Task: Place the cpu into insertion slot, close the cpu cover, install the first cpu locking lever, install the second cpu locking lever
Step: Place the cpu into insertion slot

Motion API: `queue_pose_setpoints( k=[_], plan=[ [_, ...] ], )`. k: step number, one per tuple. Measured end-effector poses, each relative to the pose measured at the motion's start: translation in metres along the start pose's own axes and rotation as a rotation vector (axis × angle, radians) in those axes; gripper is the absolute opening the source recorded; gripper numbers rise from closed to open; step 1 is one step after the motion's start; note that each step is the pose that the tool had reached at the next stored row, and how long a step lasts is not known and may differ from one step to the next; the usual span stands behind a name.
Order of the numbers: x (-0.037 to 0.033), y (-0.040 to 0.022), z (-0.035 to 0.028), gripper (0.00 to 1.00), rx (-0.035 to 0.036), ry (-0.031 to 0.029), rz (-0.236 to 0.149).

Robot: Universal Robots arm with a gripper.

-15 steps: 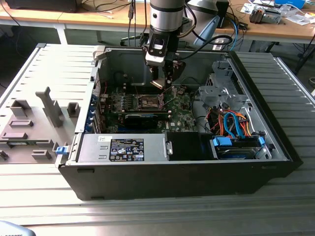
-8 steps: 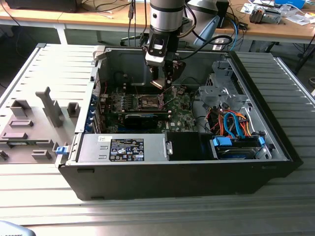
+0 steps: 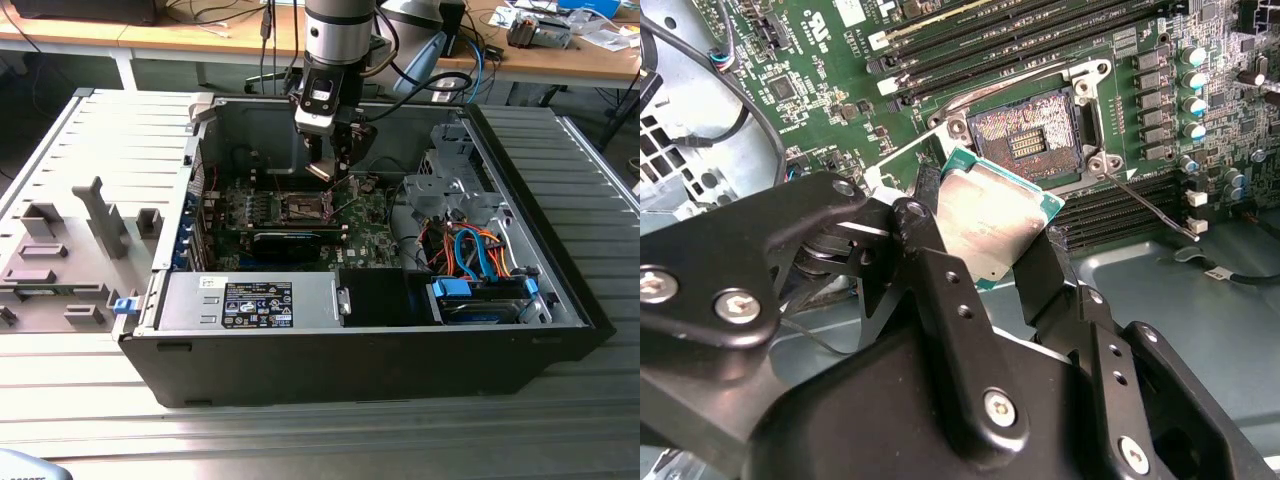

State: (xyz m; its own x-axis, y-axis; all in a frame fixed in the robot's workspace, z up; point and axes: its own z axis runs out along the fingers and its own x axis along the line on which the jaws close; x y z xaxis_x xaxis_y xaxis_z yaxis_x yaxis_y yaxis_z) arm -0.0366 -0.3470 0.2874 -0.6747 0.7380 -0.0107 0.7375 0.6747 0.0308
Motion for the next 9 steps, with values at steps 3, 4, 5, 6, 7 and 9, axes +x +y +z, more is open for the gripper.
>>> queue_pose_setpoints(
  k=[3,4,5,6,7,9],
  plan=[
    [0.0000,0.0000,0.0001,0.55,0.0000,-0.0001,0.002],
    [0.0000,0.0000,0.0001,0.55,0.0000,-0.0001,0.002],
    [0.0000,0.0000,0.0001,0.55,0.0000,-0.0001,0.003],
    [0.0000,0.0000,0.0001,0.55,0.0001,-0.0001,0.003],
    [0.0000,0.0000,0.0001,0.55,0.0000,-0.0001,0.004],
    [0.0000,0.0000,0.0001,0.55,0.0000,-0.0002,0.004]
  ],
)
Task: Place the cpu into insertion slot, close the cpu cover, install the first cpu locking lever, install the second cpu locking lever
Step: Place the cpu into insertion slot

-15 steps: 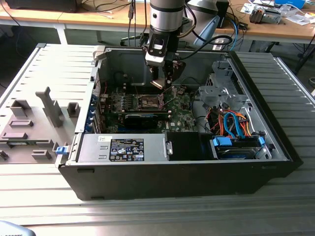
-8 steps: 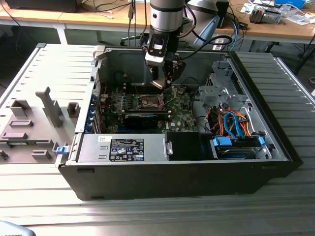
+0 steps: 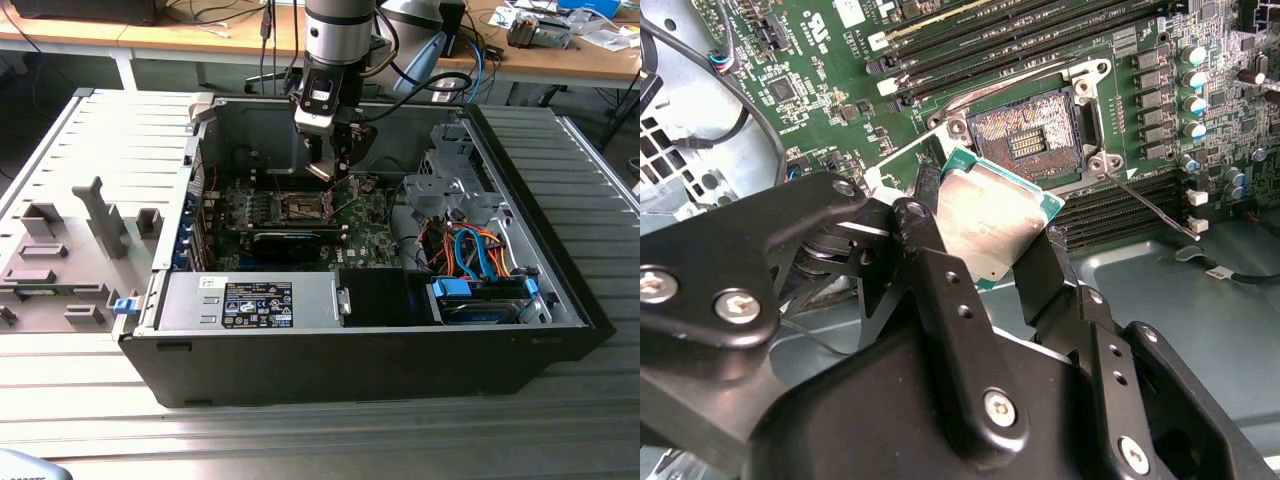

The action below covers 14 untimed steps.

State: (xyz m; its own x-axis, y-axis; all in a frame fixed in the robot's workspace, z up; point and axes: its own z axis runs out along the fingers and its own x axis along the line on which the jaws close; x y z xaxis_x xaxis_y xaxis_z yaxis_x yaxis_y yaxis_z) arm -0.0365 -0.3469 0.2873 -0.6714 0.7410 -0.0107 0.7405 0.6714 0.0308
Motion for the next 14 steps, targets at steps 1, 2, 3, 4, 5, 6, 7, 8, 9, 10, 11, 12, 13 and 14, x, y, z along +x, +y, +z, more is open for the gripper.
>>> queue_pose_setpoints(
  k=[1,2,3,4,5,6,7,8,9,10,11,12,13,14],
  plan=[
    [0.0000,0.0000,0.0000,0.55,0.0000,0.0000,0.001],
    [0.0000,0.0000,0.0000,0.55,0.0000,0.0000,0.001],
    [0.0000,0.0000,0.0001,0.55,0.0000,0.0000,0.001],
    [0.0000,0.0000,0.0000,0.55,0.0001,0.0000,0.002],
    [0.0000,0.0000,0.0001,0.55,0.0001,-0.0001,0.003],
    [0.0000,0.0000,0.0001,0.55,0.0000,-0.0001,0.003],
    [0.0000,0.0000,0.0001,0.55,0.0001,-0.0001,0.003],
    [0.0000,0.0000,0.0001,0.55,0.0000,-0.0001,0.004],
    [0.0000,0.0000,0.0001,0.55,0.0001,-0.0001,0.004],
    [0.0000,0.0000,0.0001,0.55,0.0000,-0.0002,0.005],
    [0.0000,0.0000,0.0001,0.55,0.0001,-0.0002,0.005],
    [0.0000,0.0000,0.0001,0.55,0.0001,-0.0002,0.006],
    [0.0000,0.0000,0.0002,0.55,0.0001,-0.0002,0.006],
    [0.0000,0.0000,0.0002,0.55,0.0001,-0.0002,0.007]
  ],
)
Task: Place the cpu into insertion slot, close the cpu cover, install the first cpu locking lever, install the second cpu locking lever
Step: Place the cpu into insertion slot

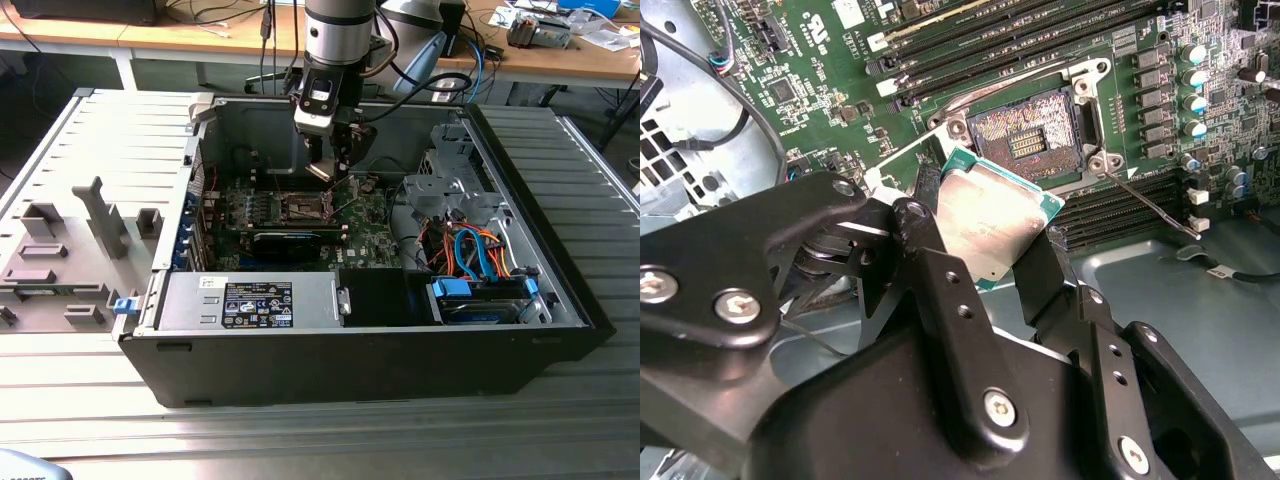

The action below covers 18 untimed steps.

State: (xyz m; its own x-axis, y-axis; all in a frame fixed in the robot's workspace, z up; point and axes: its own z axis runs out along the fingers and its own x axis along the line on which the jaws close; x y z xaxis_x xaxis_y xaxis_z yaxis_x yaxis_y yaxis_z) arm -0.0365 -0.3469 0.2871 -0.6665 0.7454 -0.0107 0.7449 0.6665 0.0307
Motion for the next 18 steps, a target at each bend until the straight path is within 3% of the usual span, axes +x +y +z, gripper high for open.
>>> queue_pose_setpoints(
  k=[18],
  plan=[
    [0.0000,0.0000,0.0003,0.55,0.0001,-0.0004,0.011]
  ],
)
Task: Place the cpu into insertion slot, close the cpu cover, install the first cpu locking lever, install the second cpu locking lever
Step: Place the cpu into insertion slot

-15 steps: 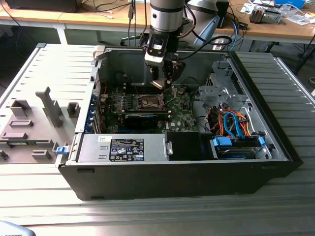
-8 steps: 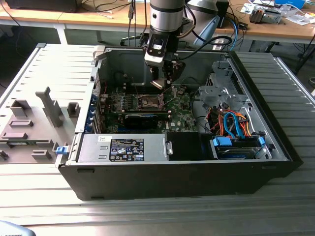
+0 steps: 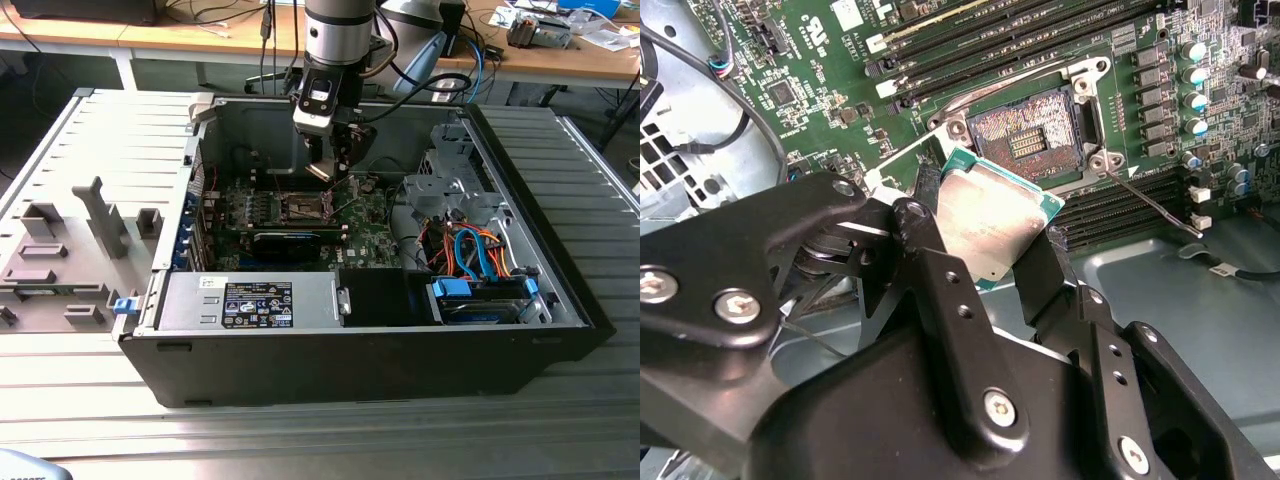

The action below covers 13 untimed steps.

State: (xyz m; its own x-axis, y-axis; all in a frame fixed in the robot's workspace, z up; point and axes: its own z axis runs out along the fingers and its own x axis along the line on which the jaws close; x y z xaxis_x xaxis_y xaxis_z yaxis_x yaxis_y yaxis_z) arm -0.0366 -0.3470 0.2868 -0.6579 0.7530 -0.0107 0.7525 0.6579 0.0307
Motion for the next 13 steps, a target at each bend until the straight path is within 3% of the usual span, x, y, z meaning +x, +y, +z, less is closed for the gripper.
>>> queue_pose_setpoints(
  k=[13],
  plan=[
    [0.0000,0.0000,0.0003,0.55,0.0001,-0.0003,0.008]
  ],
)
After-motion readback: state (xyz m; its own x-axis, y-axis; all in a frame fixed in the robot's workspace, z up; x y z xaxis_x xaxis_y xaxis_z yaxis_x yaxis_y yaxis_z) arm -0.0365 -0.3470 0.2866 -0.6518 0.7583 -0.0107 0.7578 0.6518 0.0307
